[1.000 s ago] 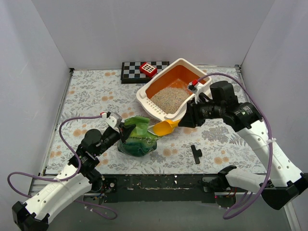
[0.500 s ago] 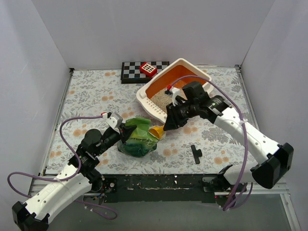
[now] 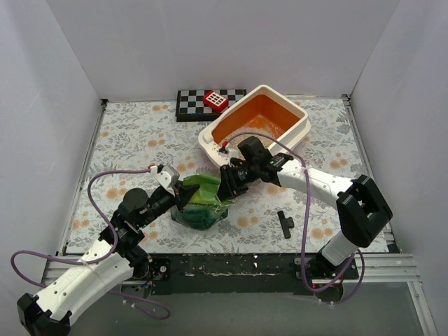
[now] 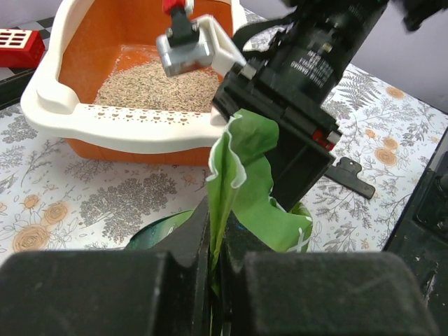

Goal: Fill the litter box with clean litter

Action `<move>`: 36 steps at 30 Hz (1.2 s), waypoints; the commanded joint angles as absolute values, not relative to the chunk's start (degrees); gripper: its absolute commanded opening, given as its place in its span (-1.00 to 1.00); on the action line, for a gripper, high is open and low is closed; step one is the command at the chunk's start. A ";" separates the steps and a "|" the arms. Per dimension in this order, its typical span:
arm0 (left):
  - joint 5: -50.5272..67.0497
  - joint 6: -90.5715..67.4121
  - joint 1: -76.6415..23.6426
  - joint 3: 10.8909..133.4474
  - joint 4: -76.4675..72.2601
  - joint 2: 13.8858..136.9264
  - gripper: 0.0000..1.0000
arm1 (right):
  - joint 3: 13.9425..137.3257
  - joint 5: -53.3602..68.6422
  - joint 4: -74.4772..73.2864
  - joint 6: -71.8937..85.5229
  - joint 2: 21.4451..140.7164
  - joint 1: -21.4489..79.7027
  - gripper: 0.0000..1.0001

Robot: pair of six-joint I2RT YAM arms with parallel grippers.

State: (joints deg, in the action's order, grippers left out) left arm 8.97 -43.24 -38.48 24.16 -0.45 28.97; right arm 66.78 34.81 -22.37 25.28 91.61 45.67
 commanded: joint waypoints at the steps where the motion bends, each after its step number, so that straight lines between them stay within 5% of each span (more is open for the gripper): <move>1: 8.35 -42.10 -38.41 24.96 0.44 27.51 -1.00 | 54.60 43.93 5.71 40.22 94.22 46.40 -0.97; 11: 9.32 -41.48 -38.41 25.22 1.32 28.21 -1.00 | 42.10 48.87 44.10 62.57 94.13 47.02 -0.97; 36: 10.99 -41.04 -38.41 25.14 1.76 28.57 -1.00 | 29.45 49.22 60.99 72.86 83.50 41.14 -0.97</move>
State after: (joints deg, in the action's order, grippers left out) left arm 10.50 -41.74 -38.48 24.16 1.56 28.23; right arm 30.61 43.79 52.29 70.39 87.00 41.85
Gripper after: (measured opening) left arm 0.010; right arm 0.346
